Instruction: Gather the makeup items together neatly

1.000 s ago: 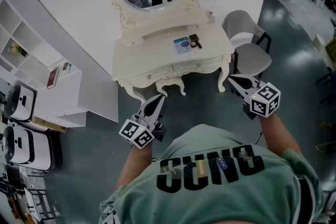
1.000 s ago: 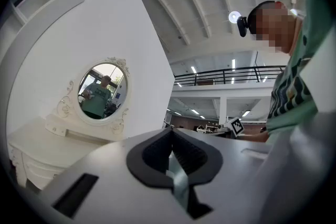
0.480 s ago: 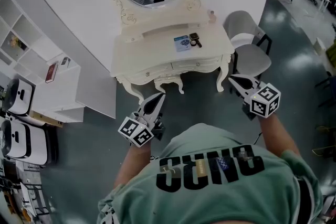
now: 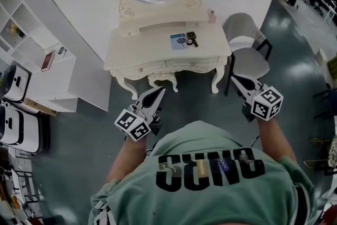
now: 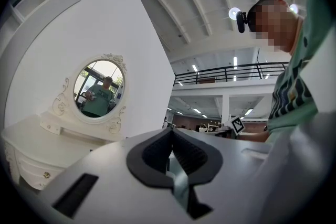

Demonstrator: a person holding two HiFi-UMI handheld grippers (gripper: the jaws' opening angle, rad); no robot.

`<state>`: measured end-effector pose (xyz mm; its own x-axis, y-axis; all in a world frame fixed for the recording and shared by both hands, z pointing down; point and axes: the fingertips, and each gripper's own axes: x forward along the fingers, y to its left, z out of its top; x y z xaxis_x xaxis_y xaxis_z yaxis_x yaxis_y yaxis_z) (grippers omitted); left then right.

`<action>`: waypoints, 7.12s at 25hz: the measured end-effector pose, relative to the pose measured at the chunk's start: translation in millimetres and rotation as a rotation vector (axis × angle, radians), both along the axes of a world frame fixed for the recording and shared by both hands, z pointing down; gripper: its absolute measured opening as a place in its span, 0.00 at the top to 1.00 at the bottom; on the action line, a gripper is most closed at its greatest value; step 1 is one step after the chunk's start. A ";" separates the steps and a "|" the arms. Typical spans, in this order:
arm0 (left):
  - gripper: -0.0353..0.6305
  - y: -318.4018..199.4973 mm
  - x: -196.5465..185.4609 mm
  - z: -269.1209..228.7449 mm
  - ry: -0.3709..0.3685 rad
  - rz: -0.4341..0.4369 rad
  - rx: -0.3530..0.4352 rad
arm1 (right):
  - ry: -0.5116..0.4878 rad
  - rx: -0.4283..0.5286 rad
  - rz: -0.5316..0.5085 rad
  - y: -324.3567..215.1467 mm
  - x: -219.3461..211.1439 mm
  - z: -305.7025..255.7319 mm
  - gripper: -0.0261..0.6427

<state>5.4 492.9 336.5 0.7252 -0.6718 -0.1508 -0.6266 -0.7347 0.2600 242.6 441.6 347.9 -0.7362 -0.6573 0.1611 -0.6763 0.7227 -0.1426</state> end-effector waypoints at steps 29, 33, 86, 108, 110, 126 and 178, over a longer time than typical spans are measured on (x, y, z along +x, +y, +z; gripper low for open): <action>0.93 -478.3 -112.0 39.7 -0.064 0.338 -0.033 | 0.153 -0.044 0.124 -430.1 -169.3 1.3 0.97; 0.93 -499.5 -96.3 54.2 -0.060 0.337 -0.084 | 0.166 -0.100 0.103 -456.7 -158.5 30.4 0.97; 0.93 -516.9 -27.9 154.0 -0.017 0.126 -0.392 | 1.178 -0.178 -1.005 -455.4 -115.3 348.9 0.47; 0.93 -522.4 -272.7 128.1 0.038 -0.176 -0.318 | 1.018 -0.042 -0.864 -629.2 -479.4 233.9 0.47; 0.93 -519.4 -296.9 130.8 0.043 -0.192 -0.327 | 1.023 -0.056 -0.857 -635.5 -508.6 240.4 0.47; 0.93 -506.6 -354.3 140.4 0.076 -0.226 -0.341 | 0.994 -0.087 -0.754 -654.9 -578.7 263.6 0.46; 0.86 -540.9 19.7 366.0 -0.853 0.401 -0.581 | 0.069 -0.284 -0.030 -533.2 -55.5 158.8 0.97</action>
<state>25.1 -48.0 702.5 0.6218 -0.1711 0.7643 -0.5079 -0.8309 0.2273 187.0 -91.6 506.7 -0.7355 -0.5567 0.3862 -0.6705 0.6801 -0.2965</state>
